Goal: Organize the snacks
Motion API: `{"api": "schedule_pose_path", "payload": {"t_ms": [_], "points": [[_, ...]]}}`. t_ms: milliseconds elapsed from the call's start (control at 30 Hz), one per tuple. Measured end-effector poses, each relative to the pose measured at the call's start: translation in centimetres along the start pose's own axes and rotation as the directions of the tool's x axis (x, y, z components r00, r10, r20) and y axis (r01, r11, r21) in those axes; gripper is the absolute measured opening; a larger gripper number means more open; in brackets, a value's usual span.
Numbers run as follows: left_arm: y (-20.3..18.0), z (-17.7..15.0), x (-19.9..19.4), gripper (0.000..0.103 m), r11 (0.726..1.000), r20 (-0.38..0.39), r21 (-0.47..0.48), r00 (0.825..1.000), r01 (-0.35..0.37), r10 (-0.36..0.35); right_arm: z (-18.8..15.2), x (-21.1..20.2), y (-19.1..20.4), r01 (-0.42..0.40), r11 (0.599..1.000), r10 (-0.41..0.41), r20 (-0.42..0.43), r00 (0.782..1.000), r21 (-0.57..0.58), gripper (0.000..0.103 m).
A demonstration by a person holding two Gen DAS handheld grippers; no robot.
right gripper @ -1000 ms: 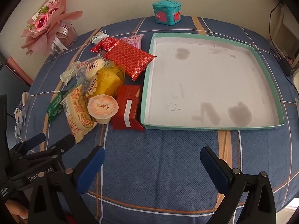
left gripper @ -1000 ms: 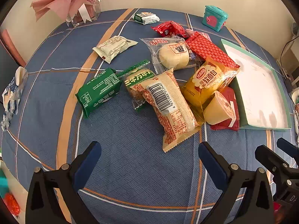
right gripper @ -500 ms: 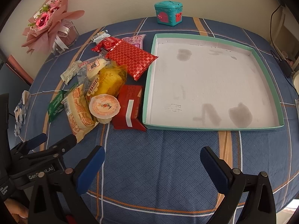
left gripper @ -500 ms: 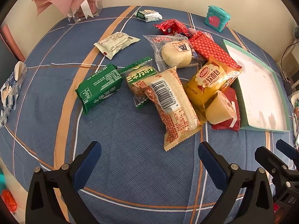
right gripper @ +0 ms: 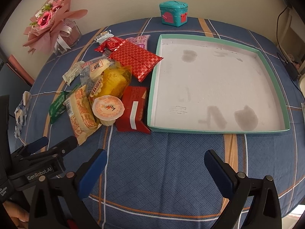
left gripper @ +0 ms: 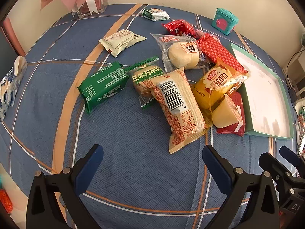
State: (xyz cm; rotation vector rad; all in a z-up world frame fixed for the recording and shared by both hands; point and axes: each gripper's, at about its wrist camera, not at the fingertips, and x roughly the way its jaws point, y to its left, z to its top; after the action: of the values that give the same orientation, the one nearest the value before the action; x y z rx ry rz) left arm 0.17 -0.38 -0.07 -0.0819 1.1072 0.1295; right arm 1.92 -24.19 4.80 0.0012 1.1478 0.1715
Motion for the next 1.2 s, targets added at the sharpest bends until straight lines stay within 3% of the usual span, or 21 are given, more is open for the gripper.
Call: {"api": "schedule_pose_path", "payload": {"t_ms": [67, 267, 433, 567, 733, 900, 967, 1100, 1200], "points": [[0.4, 0.1, 0.2, 0.103, 1.0, -0.007, -0.015, 1.0, 0.026, -0.026, 0.0, 0.0, 0.1, 0.002, 1.0, -0.002, 0.0, 1.0, -0.003, 0.103], [0.5, 0.0, 0.2, 0.103, 1.0, -0.013, -0.021, 1.0, 0.008, -0.009, 0.0, -0.1, 0.4, 0.007, 1.0, -0.007, 0.0, 1.0, -0.013, 0.103], [0.9, 0.2, -0.7, 0.103, 0.999, 0.026, -0.044, 1.0, 0.009, -0.008, 0.2, -0.1, 1.2, 0.003, 0.999, -0.003, 0.006, 1.0, -0.034, 0.103], [1.9, 0.8, -1.8, 0.103, 0.997, 0.067, -0.065, 0.997, 0.037, -0.032, 0.8, -0.4, 2.6, -0.034, 0.997, 0.036, 0.033, 0.999, -0.076, 0.103], [3.2, 2.4, -1.8, 0.103, 0.998, 0.06, -0.058, 0.998, 0.003, 0.001, 1.5, -0.2, 5.4, -0.096, 0.987, 0.102, 0.044, 0.994, -0.13, 0.103], [5.0, 3.8, -2.3, 0.103, 0.995, 0.05, 0.027, 0.995, -0.092, 0.09, 2.6, 0.3, 8.5, -0.127, 0.974, 0.139, 0.047, 0.989, -0.187, 0.094], [5.3, 4.9, -1.8, 0.096, 0.991, 0.036, 0.072, 0.993, -0.116, 0.114, 2.9, 0.6, 9.6, -0.133, 0.969, 0.146, 0.044, 0.988, -0.208, 0.089], [6.0, 6.0, -0.6, 0.092, 0.992, 0.008, 0.097, 0.997, -0.08, 0.079, 3.4, 1.5, 11.2, -0.137, 0.96, 0.147, 0.024, 0.989, -0.245, 0.083], [5.6, 6.7, 0.7, 0.092, 0.991, -0.01, 0.125, 0.999, -0.041, 0.043, 3.7, 2.5, 12.1, -0.137, 0.955, 0.143, 0.002, 0.99, -0.262, 0.073]]}}
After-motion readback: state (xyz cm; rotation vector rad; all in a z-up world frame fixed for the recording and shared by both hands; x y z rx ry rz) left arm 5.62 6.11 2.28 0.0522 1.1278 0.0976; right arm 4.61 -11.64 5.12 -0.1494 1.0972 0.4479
